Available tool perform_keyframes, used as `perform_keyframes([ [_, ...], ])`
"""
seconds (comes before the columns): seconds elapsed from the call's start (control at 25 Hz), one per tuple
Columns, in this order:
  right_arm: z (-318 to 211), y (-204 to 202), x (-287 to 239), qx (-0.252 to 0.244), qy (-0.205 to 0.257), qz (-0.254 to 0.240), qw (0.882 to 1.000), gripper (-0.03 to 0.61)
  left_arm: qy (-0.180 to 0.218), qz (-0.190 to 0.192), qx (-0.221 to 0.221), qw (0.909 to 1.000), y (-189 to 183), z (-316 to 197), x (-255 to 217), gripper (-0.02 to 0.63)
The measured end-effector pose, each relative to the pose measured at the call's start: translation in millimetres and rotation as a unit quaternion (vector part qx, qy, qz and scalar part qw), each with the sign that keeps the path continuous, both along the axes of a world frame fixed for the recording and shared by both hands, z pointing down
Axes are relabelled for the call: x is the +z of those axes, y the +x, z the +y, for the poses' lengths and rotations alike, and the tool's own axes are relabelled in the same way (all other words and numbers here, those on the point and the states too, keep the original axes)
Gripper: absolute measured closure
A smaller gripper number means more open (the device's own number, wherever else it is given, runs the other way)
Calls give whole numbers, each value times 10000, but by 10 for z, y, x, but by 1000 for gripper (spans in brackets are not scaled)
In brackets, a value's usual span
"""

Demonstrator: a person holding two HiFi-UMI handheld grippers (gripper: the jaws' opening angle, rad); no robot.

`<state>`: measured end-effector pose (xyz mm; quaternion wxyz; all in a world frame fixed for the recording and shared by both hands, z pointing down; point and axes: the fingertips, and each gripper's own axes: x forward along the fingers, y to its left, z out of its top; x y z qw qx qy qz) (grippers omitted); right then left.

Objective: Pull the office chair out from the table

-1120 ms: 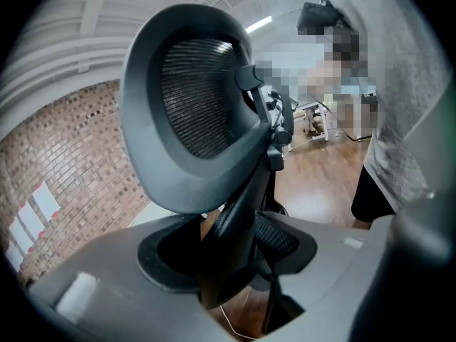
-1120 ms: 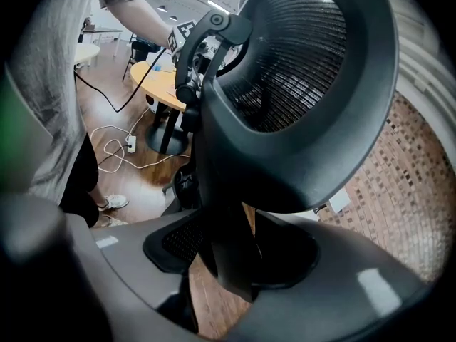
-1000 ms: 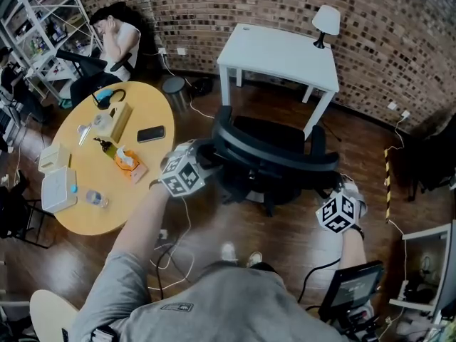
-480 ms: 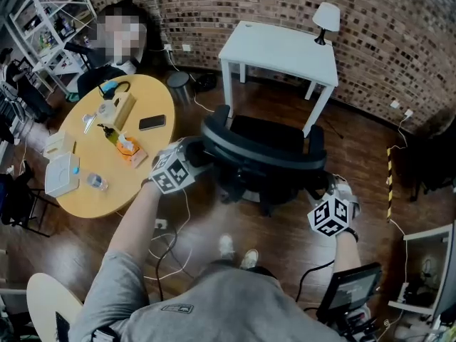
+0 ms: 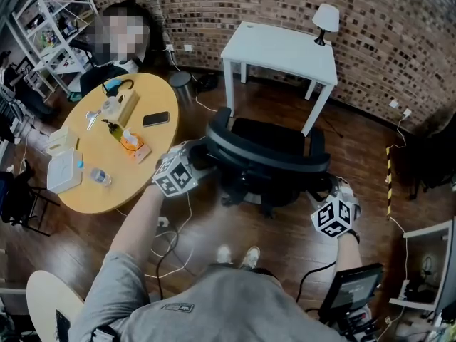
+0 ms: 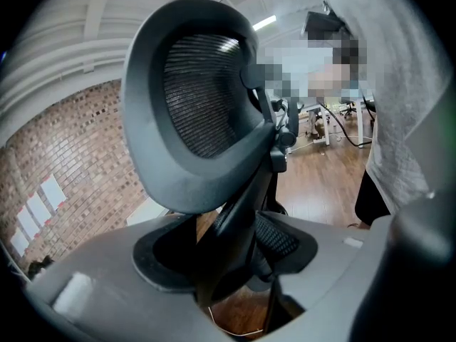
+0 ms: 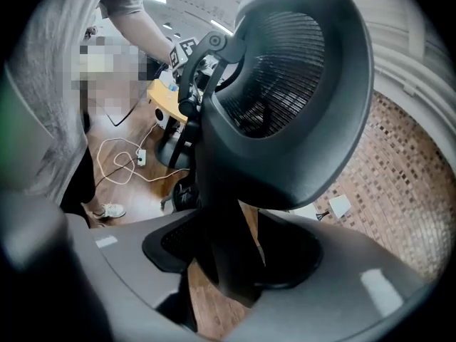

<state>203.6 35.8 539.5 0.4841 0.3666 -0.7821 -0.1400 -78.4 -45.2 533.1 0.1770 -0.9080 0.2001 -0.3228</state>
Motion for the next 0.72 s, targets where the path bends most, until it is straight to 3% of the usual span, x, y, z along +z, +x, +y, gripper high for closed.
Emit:
perform_keyframes([
  [0.16, -1, -13, -99, 469, 237, -595, 9968, 281, -196, 927, -234, 9952, 4, 32, -132, 336],
  [0.24, 50, -23, -165, 712, 363, -990, 9919, 284, -191, 1247, -369, 9913, -14, 83, -173, 327],
  [0.52, 214, -114, -384, 1456, 518, -2294, 9610, 293, -426, 2284, -416, 9717, -74, 411, -364, 362],
  [0.64, 303, -187, -462, 1592, 582, -2780, 9455, 365, -550, 2547, -315, 9649, -46, 562, -405, 424],
  [0.72, 345, -317, -525, 1539, 593, -3071, 9373, 446, -628, 2679, -268, 9610, -33, 615, -416, 479],
])
